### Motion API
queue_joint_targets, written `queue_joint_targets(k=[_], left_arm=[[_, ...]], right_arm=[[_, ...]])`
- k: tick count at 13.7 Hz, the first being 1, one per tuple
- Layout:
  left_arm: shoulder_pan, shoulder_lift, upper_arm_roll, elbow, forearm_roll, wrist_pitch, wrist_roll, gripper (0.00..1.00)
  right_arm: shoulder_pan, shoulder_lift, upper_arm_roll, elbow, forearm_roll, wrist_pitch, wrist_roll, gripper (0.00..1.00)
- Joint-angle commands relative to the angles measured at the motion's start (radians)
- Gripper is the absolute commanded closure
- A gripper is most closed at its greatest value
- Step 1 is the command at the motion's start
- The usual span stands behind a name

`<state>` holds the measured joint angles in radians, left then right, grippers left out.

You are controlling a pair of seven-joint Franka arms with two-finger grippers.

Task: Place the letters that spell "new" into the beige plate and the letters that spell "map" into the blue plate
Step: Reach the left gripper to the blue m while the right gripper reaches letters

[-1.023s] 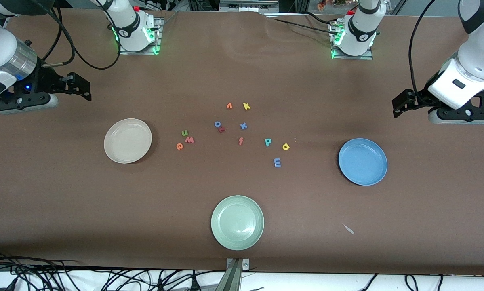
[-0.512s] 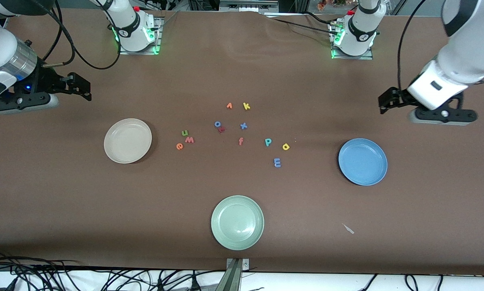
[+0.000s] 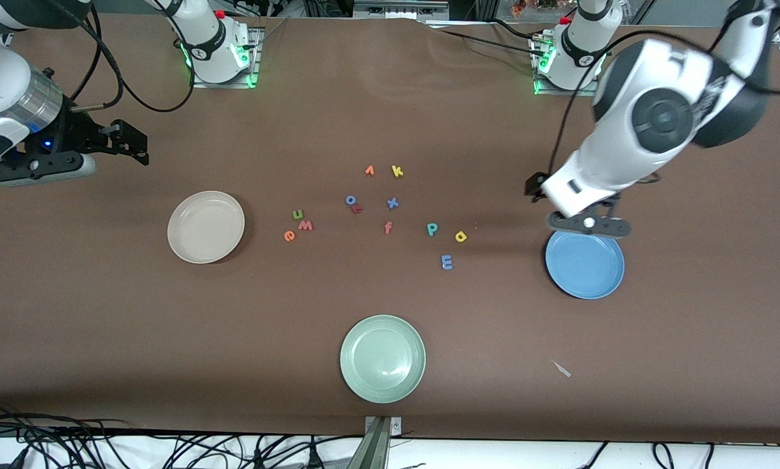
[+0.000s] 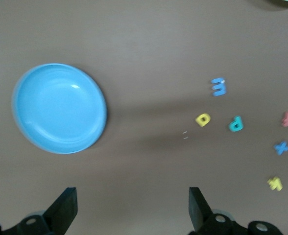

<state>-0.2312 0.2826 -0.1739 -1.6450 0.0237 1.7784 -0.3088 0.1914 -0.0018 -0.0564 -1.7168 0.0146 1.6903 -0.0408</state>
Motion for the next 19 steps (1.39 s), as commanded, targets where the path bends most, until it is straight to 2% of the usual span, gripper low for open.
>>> queue_joint_targets(k=[1,3,4,7,11,14,19], left_arm=[[-0.109,0.090,0.010,0.031,-0.019,0.085,-0.157,0.00],[-0.166,0.156,0.013,0.033,-0.021,0.162,-0.222,0.00],[-0.163,0.188,0.013,0.033,-0.022,0.211,-0.272,0.00],[-0.157,0.306,0.022,0.045,-0.015,0.419,-0.297,0.00],[-0.171,0.486,0.039,0.162,-0.008,0.534,-0.297,0.00],[-0.174,0.515,0.039,0.160,0.005,0.593,-0.297,0.08],[-0.194,0.533,0.037,0.139,0.039,0.595,-0.297,0.12]], right_arm=[[0.011,0.002,0.032,-0.079,-0.004,0.113,0.018,0.00],[0.019,0.028,0.069,-0.121,-0.004,0.192,0.123,0.00],[0.020,0.045,0.101,-0.138,-0.004,0.234,0.168,0.00],[0.020,0.107,0.138,-0.156,-0.002,0.328,0.220,0.00],[0.031,0.138,0.173,-0.266,-0.001,0.515,0.297,0.00],[0.037,0.189,0.179,-0.328,-0.001,0.647,0.309,0.00],[0.095,0.342,0.184,-0.334,-0.002,0.846,0.415,0.00]])
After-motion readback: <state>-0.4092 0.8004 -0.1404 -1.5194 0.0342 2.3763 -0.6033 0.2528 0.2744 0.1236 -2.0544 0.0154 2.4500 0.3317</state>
